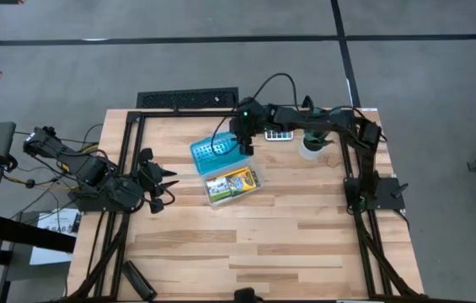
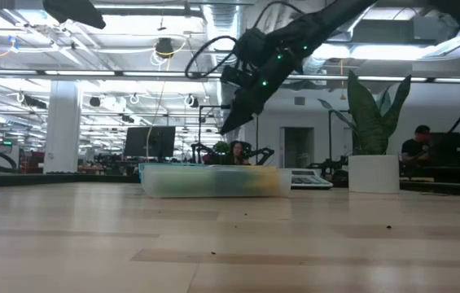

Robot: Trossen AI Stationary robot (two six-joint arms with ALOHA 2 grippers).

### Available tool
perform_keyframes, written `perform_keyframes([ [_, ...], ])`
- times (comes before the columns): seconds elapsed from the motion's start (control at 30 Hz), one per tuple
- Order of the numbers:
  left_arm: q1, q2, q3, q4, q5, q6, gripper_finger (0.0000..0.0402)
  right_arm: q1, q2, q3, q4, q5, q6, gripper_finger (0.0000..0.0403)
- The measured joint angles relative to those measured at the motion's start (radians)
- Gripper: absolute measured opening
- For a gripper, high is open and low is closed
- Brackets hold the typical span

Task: Pack school essentials
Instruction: Close the supply box

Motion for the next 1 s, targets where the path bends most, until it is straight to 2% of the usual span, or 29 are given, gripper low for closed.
perform_keyframes([
  [0.2,0.001,-0.001,0.0,-0.004,-0.006,0.02,0.0101,-0.062,0.126,0.14,-0.121,-0.006,-0.114,0.0179],
  [0.37,0.001,0.0,0.0,-0.01,-0.001,0.025,0.0101,-0.121,0.214,0.309,-0.228,-0.008,-0.156,0.0179],
  [0.6,0.001,-0.001,0.0,-0.013,0.0,0.035,0.0101,-0.178,0.33,0.509,-0.418,-0.062,-0.203,0.0179],
  [0.7,0.001,-0.001,0.0,-0.019,0.0,0.035,0.0101,-0.188,0.38,0.565,-0.493,-0.073,-0.215,0.0178],
  [1.0,0.002,0.0,0.0,-0.029,-0.001,0.055,0.0101,-0.209,0.486,0.664,-0.567,-0.075,-0.254,0.0176],
])
